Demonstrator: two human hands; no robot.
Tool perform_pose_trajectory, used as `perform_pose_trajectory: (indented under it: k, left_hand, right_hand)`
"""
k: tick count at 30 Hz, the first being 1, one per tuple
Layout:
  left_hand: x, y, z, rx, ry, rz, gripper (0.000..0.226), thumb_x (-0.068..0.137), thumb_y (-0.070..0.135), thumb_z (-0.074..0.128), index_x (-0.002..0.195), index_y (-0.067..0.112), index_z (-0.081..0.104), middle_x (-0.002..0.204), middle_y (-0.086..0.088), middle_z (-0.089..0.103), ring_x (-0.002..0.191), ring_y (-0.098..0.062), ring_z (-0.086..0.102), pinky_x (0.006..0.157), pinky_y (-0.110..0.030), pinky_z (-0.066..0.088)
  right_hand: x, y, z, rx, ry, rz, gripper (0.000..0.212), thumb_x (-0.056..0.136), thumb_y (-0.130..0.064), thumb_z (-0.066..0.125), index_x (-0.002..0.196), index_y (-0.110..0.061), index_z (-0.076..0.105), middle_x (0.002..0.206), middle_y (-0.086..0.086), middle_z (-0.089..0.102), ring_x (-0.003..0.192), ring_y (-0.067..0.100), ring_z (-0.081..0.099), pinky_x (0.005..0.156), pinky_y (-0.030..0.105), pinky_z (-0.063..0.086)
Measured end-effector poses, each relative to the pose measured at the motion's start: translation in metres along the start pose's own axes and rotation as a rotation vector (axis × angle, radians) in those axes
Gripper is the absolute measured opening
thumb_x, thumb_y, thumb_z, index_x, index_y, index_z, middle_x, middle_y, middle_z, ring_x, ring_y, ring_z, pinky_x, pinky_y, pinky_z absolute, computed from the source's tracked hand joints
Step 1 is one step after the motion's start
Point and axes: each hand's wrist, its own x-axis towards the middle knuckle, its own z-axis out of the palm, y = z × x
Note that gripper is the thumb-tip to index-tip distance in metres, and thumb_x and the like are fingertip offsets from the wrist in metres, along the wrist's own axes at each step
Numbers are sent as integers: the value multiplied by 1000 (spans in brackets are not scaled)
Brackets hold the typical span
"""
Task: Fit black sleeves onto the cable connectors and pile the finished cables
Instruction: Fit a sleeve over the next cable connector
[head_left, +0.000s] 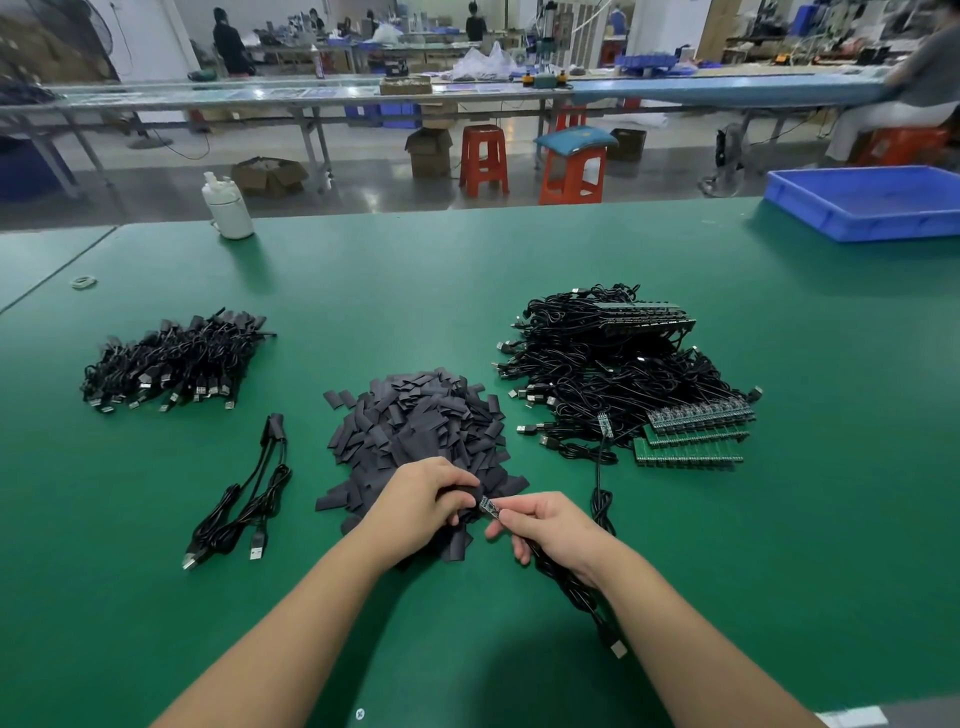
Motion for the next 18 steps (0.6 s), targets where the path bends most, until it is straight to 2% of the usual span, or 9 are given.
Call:
perform_pose_trajectory:
  k: [8,13,16,18]
  left_hand:
    - [1,0,-4,128,-106,57,23,92,21,68,114,20,72,98,11,62,63,-3,64,73,-6,43]
    - [1,1,-5,122,-109,65,24,90,20,69,114,20,72,96,13,61,64,-3,63,73,-5,42]
    - [3,0,-5,159,-75,88,27,90,24,70,116,24,72,96,15,61,78,0,60,77,-7,38]
    - [4,0,-5,206,-68,115,29,90,26,69,119,25,71,101,11,65,93,-6,60,85,-14,40]
  right_hand:
    - [1,0,1,5,21,38,20,101,-9,56,118,-11,67,86,3,73,57,8,54,57,24,49]
    - [0,0,1,18,37,43,20,101,-9,55,117,-9,66,84,3,73,57,9,54,56,24,49]
    - [0,0,1,16,41,33,19,102,-9,54,116,-10,67,83,2,72,56,8,53,55,24,49]
    - [-1,0,1,18,47,27,19,102,-9,54,114,-11,68,84,3,71,55,8,52,54,24,48]
